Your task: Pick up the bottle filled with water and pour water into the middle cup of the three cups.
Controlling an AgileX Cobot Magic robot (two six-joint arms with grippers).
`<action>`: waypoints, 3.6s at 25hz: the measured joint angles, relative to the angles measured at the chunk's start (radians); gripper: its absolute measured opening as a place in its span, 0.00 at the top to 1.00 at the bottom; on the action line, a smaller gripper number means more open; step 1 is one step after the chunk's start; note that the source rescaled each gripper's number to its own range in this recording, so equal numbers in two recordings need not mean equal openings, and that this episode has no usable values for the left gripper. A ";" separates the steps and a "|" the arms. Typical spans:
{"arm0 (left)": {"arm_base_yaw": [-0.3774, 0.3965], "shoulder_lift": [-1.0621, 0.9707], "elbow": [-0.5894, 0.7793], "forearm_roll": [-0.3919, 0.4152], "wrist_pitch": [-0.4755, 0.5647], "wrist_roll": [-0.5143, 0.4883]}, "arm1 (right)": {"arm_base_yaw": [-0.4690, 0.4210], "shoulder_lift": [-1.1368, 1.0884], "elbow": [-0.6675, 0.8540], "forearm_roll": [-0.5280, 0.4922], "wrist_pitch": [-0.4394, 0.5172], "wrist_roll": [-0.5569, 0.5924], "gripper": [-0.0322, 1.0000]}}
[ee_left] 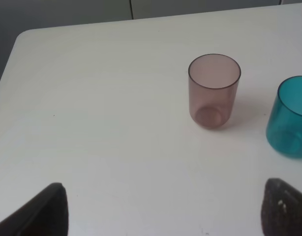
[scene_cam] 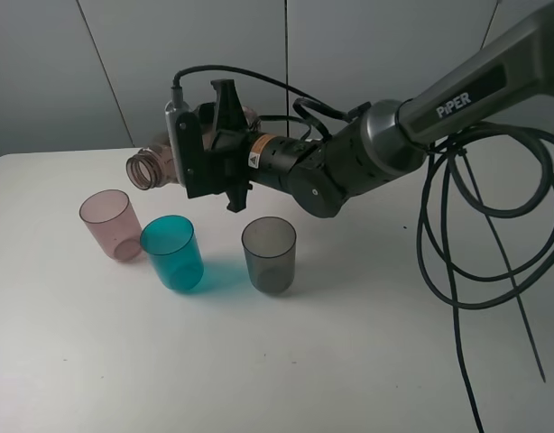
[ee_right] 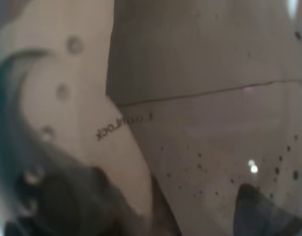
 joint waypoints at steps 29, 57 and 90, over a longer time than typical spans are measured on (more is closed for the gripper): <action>0.000 0.000 0.000 0.000 0.000 0.000 | -0.013 0.000 0.000 0.021 -0.031 -0.252 0.97; 0.000 0.000 0.000 0.000 0.000 0.004 | -0.036 0.000 0.000 0.021 -0.045 -0.347 0.97; 0.000 0.000 0.000 0.000 0.000 0.004 | -0.036 0.000 0.000 -0.007 -0.077 -0.515 0.97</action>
